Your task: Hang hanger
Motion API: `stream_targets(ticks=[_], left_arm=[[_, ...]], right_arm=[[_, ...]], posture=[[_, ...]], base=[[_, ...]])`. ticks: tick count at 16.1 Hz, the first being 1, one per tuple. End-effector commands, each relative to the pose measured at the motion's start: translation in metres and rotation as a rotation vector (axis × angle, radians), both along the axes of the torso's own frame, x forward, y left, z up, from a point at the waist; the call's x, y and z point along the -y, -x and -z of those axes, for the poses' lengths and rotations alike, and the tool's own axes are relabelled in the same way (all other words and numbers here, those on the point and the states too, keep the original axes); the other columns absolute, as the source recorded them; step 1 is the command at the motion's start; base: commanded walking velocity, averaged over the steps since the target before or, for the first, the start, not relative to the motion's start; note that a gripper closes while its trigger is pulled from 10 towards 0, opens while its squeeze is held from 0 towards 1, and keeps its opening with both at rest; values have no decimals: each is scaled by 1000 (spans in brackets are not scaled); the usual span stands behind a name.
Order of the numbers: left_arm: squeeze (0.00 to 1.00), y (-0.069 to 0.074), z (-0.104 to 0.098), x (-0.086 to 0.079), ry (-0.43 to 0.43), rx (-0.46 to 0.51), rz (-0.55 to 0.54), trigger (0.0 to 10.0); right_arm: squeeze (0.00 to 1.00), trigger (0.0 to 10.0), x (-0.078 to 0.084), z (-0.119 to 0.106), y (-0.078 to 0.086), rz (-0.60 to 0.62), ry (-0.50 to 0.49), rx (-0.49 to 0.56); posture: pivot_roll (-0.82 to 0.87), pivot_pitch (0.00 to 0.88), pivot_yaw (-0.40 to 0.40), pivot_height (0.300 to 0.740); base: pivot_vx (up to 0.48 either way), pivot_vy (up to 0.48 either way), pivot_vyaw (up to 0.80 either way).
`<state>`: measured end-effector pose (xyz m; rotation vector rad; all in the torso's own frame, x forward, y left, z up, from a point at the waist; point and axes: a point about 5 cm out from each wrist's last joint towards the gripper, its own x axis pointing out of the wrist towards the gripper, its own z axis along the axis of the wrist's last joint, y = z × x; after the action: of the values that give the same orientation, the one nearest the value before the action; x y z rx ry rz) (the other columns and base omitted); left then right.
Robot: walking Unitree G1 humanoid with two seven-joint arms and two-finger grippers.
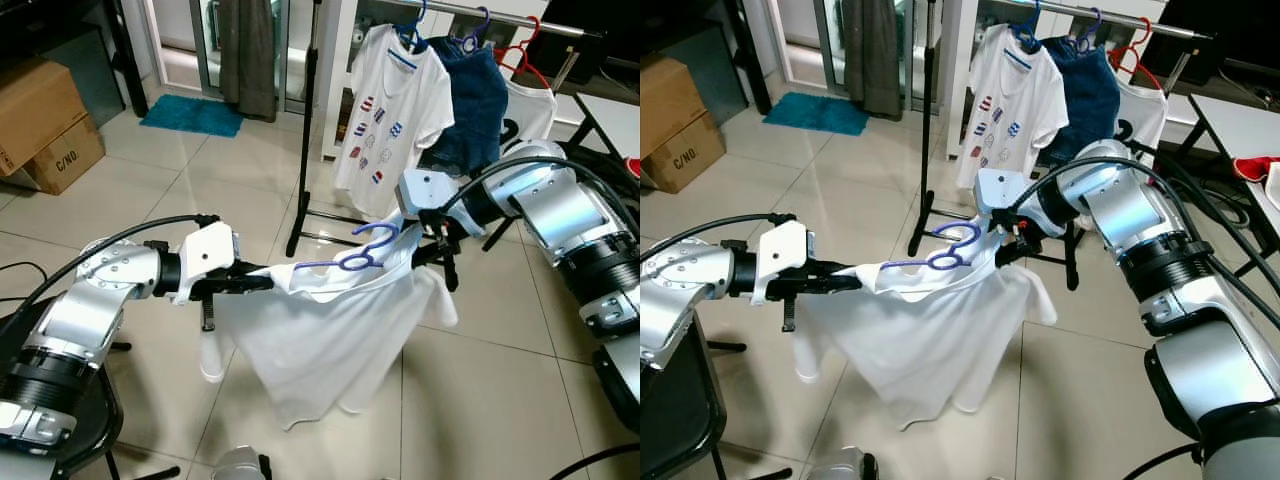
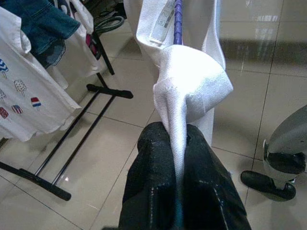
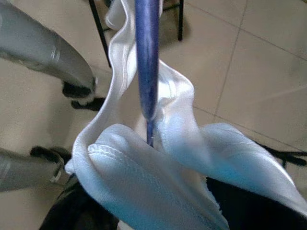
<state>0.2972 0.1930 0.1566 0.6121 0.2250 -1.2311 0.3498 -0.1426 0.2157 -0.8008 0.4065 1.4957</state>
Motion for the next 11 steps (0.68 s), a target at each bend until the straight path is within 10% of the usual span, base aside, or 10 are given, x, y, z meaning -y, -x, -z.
stream_targets(ticks=[1,11], left_arm=[[0,0,-6,-1,14,24,-2,0],[0,-2,-8,-1,4,24,9,0]], right_arm=[[1000,10000,5,-3,-1,31,-62,-14],[1000,10000,1,3,-16,172,-26,182]], posture=[[0,0,-94,740],[-1,0,-79,740]], base=[[0,0,0],[0,0,0]])
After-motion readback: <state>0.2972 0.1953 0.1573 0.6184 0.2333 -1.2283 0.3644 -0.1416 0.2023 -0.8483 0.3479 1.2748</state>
